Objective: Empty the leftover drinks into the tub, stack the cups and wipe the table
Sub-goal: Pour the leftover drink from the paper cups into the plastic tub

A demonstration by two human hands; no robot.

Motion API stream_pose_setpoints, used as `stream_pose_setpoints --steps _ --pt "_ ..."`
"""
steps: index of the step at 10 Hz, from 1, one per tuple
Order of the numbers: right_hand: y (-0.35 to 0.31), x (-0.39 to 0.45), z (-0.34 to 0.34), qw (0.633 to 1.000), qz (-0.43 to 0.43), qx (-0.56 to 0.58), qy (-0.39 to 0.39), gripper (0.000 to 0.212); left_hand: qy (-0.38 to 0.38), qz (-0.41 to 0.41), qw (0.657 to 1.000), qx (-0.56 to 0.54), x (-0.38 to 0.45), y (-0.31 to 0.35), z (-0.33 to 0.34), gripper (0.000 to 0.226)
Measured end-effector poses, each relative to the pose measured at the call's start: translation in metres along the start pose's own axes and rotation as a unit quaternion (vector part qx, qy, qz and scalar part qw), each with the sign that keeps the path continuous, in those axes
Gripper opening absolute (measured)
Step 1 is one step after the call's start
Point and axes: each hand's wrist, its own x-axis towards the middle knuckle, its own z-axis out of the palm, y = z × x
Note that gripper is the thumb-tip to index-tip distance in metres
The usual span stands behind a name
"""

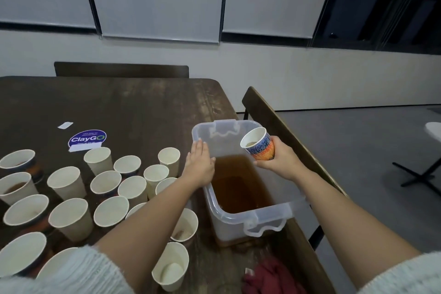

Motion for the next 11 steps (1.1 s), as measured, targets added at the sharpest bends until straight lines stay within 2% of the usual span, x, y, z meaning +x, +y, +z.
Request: stream_pose_setpoints --steps 4,11 --pt "0.000 0.008 -0.003 0.997 -0.022 -0.066 -0.043 0.060 0.005 -0.002 1.000 0.003 -0.003 -0.001 -0.001 0.058" --pt "-0.001 0.015 -0.001 0.989 -0.041 -0.124 -0.072 0.059 0.001 0.003 1.000 -0.009 -0.003 -0.002 -0.002 0.059"
